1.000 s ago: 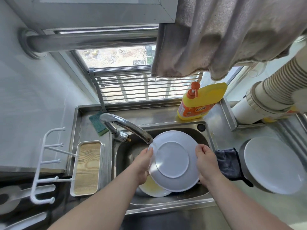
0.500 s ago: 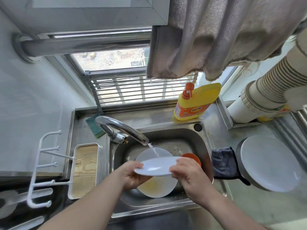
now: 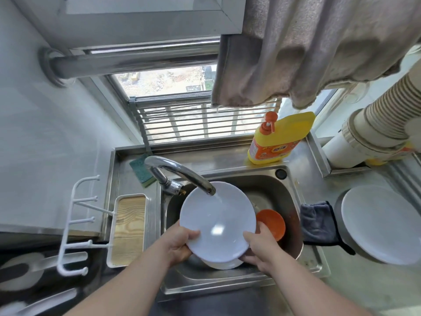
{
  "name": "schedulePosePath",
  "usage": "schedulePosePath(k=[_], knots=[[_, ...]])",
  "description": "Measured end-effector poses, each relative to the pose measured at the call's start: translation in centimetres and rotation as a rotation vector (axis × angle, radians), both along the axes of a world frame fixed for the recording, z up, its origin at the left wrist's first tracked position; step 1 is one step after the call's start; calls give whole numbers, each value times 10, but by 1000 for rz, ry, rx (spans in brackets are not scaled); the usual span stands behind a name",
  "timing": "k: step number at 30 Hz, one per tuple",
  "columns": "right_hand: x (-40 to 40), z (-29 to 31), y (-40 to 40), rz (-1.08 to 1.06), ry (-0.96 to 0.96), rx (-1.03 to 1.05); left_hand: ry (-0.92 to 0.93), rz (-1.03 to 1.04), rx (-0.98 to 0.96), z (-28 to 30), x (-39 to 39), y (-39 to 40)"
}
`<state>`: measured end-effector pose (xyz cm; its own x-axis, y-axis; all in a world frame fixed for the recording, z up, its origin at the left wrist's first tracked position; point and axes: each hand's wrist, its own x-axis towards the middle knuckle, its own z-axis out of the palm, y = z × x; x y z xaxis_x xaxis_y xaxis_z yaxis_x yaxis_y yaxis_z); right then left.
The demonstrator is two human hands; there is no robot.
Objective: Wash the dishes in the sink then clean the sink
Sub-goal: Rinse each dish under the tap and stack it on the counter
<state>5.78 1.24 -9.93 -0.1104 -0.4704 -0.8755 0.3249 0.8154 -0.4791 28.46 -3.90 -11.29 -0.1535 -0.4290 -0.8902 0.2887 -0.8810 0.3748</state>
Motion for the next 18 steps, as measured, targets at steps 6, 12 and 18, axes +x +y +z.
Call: schedulePosePath(k=[6, 12, 18], knots=[[-2, 18, -4, -16, 57, -76, -15, 151, 49, -8, -13, 4], [-14, 70, -7, 261, 456, -284, 62, 167, 82, -4, -50, 1], [-18, 114, -12, 548, 814, -354, 212, 75, 320, 3, -100, 25]])
